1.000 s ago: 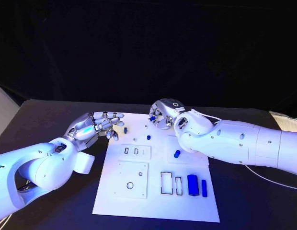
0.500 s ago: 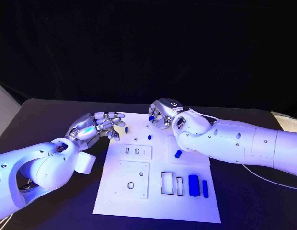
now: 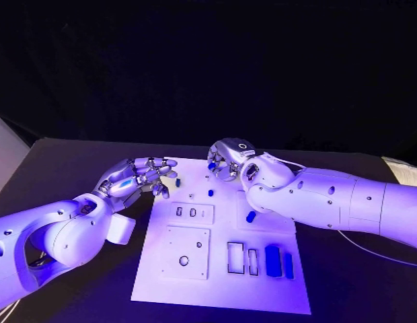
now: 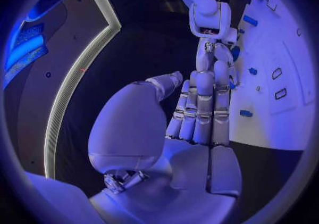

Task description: Assemble the parts on the task board

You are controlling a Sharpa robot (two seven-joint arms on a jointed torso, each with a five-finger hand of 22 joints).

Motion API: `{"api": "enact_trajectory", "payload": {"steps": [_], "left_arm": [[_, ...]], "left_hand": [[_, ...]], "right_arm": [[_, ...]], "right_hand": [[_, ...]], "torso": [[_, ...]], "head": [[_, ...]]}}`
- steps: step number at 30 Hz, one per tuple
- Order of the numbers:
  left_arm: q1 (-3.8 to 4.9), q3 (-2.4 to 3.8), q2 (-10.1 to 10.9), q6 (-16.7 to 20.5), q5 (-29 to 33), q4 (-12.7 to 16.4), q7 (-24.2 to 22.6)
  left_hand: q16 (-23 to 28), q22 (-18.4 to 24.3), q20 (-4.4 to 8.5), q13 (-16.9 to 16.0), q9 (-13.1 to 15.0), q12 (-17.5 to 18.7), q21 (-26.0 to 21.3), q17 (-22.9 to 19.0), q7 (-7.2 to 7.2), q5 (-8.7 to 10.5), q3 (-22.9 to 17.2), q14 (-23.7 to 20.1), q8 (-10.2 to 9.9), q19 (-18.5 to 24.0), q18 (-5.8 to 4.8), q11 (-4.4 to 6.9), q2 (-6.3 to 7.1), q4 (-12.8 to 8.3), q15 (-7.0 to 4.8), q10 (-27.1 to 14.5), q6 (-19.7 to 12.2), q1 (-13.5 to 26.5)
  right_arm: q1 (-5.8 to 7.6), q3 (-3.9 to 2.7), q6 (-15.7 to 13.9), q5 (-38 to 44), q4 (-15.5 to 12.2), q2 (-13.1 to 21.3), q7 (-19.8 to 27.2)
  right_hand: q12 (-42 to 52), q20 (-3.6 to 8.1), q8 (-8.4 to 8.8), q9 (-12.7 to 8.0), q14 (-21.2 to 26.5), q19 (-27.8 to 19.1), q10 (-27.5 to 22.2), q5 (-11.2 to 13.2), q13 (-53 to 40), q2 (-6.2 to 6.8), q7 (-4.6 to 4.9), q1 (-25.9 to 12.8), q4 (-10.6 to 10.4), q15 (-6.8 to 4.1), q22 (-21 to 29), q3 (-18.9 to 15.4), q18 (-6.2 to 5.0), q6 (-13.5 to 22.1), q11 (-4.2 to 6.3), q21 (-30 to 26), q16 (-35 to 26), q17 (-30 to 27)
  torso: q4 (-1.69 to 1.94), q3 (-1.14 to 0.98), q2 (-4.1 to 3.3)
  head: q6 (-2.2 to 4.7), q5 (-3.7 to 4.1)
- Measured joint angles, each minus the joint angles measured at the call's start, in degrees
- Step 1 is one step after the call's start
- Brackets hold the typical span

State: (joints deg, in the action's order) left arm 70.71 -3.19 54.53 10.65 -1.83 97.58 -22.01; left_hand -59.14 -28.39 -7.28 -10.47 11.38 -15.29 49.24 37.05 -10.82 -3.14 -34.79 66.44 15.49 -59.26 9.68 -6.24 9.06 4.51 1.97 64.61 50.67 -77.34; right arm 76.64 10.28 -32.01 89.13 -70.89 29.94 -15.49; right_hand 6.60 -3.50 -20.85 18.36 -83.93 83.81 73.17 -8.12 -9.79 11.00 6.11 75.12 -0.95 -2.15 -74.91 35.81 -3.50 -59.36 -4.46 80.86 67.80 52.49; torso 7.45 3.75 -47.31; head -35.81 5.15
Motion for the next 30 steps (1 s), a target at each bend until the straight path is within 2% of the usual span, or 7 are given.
{"api": "enact_trajectory", "payload": {"steps": [10,12,13,17,21,25,30], "left_arm": [[0.0,0.0,-0.2,-0.1,0.0,-0.1,0.1],[0.0,0.0,-0.2,-0.1,0.0,-0.1,0.1],[0.0,0.0,-0.2,-0.1,0.0,-0.1,0.1],[0.01,0.0,-0.2,-0.1,0.0,-0.1,0.1],[0.01,0.0,-0.1,-0.2,0.0,-0.2,0.1],[0.01,0.0,0.1,-0.2,0.0,-0.2,0.2],[0.01,0.0,0.3,-0.2,0.0,-0.2,0.2]], "left_hand": [[0.0,0.0,0.0,0.0,0.0,0.0,0.0,0.0,0.0,0.0,0.0,0.0,0.0,0.0,0.0,0.0,0.0,0.0,0.0,0.0,0.0,0.0],[0.0,0.0,0.0,0.0,0.0,0.0,0.0,0.0,0.0,0.0,0.0,0.0,0.0,0.0,0.0,0.0,0.0,0.0,0.0,0.0,0.0,0.0],[0.0,0.0,0.0,0.0,0.0,0.0,0.0,0.0,0.0,0.0,0.0,0.0,0.0,0.0,-0.01,0.0,0.0,0.0,0.0,0.0,0.0,0.0],[0.0,0.0,0.0,0.0,0.0,0.0,0.0,0.0,0.0,0.0,0.0,0.0,0.0,0.0,0.0,0.0,0.0,0.0,0.0,0.0,0.0,0.0],[0.0,0.0,0.0,0.0,0.0,0.0,0.0,0.0,0.0,0.0,0.0,0.0,0.0,0.0,0.0,0.0,0.0,0.0,0.0,0.0,0.0,0.0],[0.0,-0.1,0.21,-0.1,0.0,0.0,0.0,0.0,-0.2,0.0,0.0,0.0,0.0,0.2,0.0,0.0,0.0,0.0,0.0,0.0,-0.2,0.0],[0.0,-0.1,0.21,-0.1,0.0,0.0,0.0,0.0,-0.2,0.0,0.0,0.0,0.0,0.2,0.0,0.0,0.0,0.0,0.0,0.0,-0.2,0.0]], "right_arm": [[0.07,-0.03,0.9,-0.2,0.4,-0.2,0.2],[0.07,-0.02,1.2,-0.3,0.4,-0.2,0.3],[0.06,0.01,1.3,-0.3,0.4,-0.2,0.3],[-0.02,0.06,1.4,-0.7,-0.2,0.6,0.4],[-0.01,0.06,1.3,-0.9,-2.1,2.2,0.4],[0.0,0.06,0.9,-1.1,-5.2,4.8,0.3],[0.21,0.06,0.0,-1.6,-9.7,9.1,0.1]], "right_hand": [[-1.1,-0.44,-0.24,0.4,0.3,-0.4,-0.5,0.3,-1.5,-0.01,0.45,0.0,0.0,0.34,0.0,0.0,0.0,1.5,0.53,-1.0,-0.8,-1.7],[-2.1,-0.88,0.92,6.8,1.2,-1.8,-1.0,0.9,-1.6,-0.32,1.12,-0.3,-0.4,0.93,1.9,0.4,0.01,3.1,0.95,-2.7,-2.2,-3.7],[-2.5,-1.17,1.7,8.0,1.8,-2.6,-1.8,1.3,-1.5,-0.37,1.52,-0.4,-0.7,1.15,3.3,0.7,0.0,4.0,0.87,-3.8,-3.0,-5.0],[-3.1,-2.56,5.5,7.9,4.8,-8.2,-9.3,4.2,1.2,0.89,2.99,-1.6,-2.2,2.69,13.9,0.6,-2.24,7.9,-0.89,-12.6,-9.8,-13.9],[-2.6,-3.08,8.08,7.2,6.5,-11.1,-13.6,3.5,2.8,3.06,2.76,-1.0,-3.4,2.95,21.0,-5.5,-3.6,9.7,-1.35,-19.4,-14.3,-19.0],[-0.7,-3.07,10.01,6.8,6.5,-11.1,-15.1,3.5,4.0,1.41,2.76,3.6,-7.1,2.95,23.3,-15.9,-3.6,9.7,-1.34,-22.5,-15.3,-20.2],[0.8,-2.81,10.52,6.7,6.5,-9.8,-14.8,3.0,4.1,1.11,2.76,5.2,-8.9,2.92,22.2,-17.9,-3.6,9.7,-1.1,-21.9,-15.3,-20.3]], "torso": [[0.0,0.03,-0.06],[-0.01,0.03,-0.09],[-0.01,0.03,-0.1],[-0.02,0.02,-0.12],[-0.04,-0.03,-0.14],[-0.12,-0.07,-0.19],[-0.31,-0.14,-0.19]], "head": [[-0.1,-0.23],[-0.1,-0.24],[-0.1,-0.25],[-0.06,-0.3],[-0.05,-0.37],[0.02,-0.4],[0.35,-0.47]]}}
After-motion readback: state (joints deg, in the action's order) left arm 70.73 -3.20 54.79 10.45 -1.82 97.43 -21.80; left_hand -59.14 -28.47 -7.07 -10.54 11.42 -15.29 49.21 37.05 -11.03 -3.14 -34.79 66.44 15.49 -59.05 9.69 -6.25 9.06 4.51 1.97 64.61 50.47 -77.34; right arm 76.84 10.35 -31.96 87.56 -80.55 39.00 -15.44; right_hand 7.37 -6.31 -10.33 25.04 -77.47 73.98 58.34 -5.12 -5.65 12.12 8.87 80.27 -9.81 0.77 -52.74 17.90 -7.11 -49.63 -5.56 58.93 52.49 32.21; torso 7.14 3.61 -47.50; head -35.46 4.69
